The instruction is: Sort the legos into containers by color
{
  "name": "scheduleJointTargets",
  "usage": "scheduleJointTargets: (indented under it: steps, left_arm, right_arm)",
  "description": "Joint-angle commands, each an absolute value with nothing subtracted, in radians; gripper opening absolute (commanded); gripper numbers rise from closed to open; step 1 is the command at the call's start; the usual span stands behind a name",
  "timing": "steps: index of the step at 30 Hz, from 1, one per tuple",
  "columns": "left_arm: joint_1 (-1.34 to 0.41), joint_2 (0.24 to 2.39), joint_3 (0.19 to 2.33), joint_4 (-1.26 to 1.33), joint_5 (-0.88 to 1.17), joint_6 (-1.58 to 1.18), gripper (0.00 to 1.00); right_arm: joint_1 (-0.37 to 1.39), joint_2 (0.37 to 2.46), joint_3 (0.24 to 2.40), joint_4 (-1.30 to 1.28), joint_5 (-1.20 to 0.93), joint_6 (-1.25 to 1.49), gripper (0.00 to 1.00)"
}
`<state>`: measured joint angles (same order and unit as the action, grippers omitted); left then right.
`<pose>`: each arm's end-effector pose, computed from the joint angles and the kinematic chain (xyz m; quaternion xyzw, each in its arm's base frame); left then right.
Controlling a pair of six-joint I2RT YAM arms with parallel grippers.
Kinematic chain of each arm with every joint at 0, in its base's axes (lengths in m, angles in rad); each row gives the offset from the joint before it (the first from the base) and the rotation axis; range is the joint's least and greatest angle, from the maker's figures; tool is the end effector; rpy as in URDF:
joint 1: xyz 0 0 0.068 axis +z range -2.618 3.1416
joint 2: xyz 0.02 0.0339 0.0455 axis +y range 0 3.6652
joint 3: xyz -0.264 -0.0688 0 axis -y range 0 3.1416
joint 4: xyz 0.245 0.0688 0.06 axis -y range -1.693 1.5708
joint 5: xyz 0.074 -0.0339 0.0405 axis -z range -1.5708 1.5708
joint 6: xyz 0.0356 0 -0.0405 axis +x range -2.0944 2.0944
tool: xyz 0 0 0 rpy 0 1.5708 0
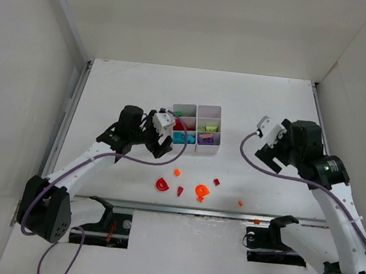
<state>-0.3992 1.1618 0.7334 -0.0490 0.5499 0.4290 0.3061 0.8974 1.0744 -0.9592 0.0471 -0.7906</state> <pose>0.2282 -0.1164 0.2606 0.4600 0.6959 -0.2244 0.5037 0.1566 0.0477 0.3448 -0.4734 0.7924 -0.1132 0.3676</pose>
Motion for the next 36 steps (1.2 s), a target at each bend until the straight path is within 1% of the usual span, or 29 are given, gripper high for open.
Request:
scheduleJointTargets:
  steps: [1, 4, 5, 6, 7, 9, 13, 16, 17, 19, 20, 21, 22, 24, 27, 29, 32, 35, 36]
  left_arm:
    - [-0.399, 1.158, 0.747, 0.004, 0.578, 0.43, 0.8]
    - [-0.399, 1.158, 0.747, 0.005, 0.569, 0.43, 0.81]
    - [-0.399, 1.158, 0.747, 0.005, 0.569, 0.43, 0.81]
    - [-0.399, 1.149, 0.747, 0.005, 0.569, 0.43, 0.81]
    - [-0.399, 1.149, 0.747, 0.005, 0.569, 0.43, 0.81]
    - [-0.399, 1.138, 0.738, 0.005, 0.569, 0.43, 0.81]
    - [-0.399, 1.138, 0.738, -0.005, 0.569, 0.439, 0.81]
    - [-0.399, 1.147, 0.738, 0.006, 0.569, 0.439, 0.81]
    - [-0.411, 1.147, 0.738, 0.006, 0.569, 0.439, 0.81]
    - [-0.422, 1.147, 0.738, 0.006, 0.557, 0.439, 0.81]
    - [-0.422, 1.147, 0.738, 0.006, 0.557, 0.439, 0.81]
    - [-0.422, 1.147, 0.738, 0.006, 0.557, 0.439, 0.81]
    - [-0.422, 1.147, 0.738, 0.006, 0.557, 0.439, 0.81]
    - [-0.431, 1.157, 0.738, -0.003, 0.537, 0.439, 0.81]
    - [-0.431, 1.144, 0.712, -0.003, 0.494, 0.448, 0.81]
    - [-0.419, 1.131, 0.675, -0.003, 0.485, 0.437, 0.81]
    - [-0.391, 1.072, 0.62, 0.052, 0.473, 0.39, 0.81]
    - [-0.391, 0.984, 0.562, 0.104, 0.378, 0.353, 0.81]
    - [-0.391, 0.926, 0.543, 0.139, 0.315, 0.344, 0.81]
  right_arm:
    - [0.302, 0.87, 1.172, -0.914, 0.032, -0.643, 1.0]
    - [0.314, 0.886, 1.254, -0.905, 0.087, -0.467, 1.0]
    - [0.314, 0.899, 1.276, -0.916, 0.11, -0.345, 1.0]
    - [0.314, 0.914, 1.299, -0.937, 0.091, -0.307, 1.0]
    - [0.314, 0.932, 1.348, -1.007, 0.06, -0.284, 1.0]
    - [0.327, 0.988, 1.4, -1.058, 0.026, -0.187, 1.0]
    - [0.38, 1.055, 1.529, -1.175, 0.058, 0.038, 1.0]
    - [0.425, 1.089, 1.529, -1.248, 0.071, 0.197, 1.0]
    - [0.452, 1.089, 1.507, -1.312, 0.084, 0.246, 1.0]
    - [0.497, 1.089, 1.402, -1.359, 0.084, 0.372, 1.0]
    - [0.523, 1.062, 1.357, -1.371, 0.119, 0.426, 1.0]
    - [0.572, 1.033, 1.262, -1.362, 0.12, 0.48, 1.0]
    - [0.586, 0.967, 1.22, -1.342, 0.12, 0.564, 1.0]
    - [0.586, 0.911, 1.154, -1.316, 0.071, 0.63, 1.0]
    - [0.595, 0.83, 1.039, -1.342, 0.06, 0.696, 1.0]
    - [0.609, 0.777, 1.029, -1.342, 0.087, 0.73, 1.0]
    - [0.609, 0.765, 1.04, -1.333, 0.13, 0.742, 1.0]
    - [0.609, 0.778, 1.026, -1.333, 0.13, 0.742, 1.0]
    - [0.618, 0.778, 1.026, -1.333, 0.144, 0.733, 1.0]
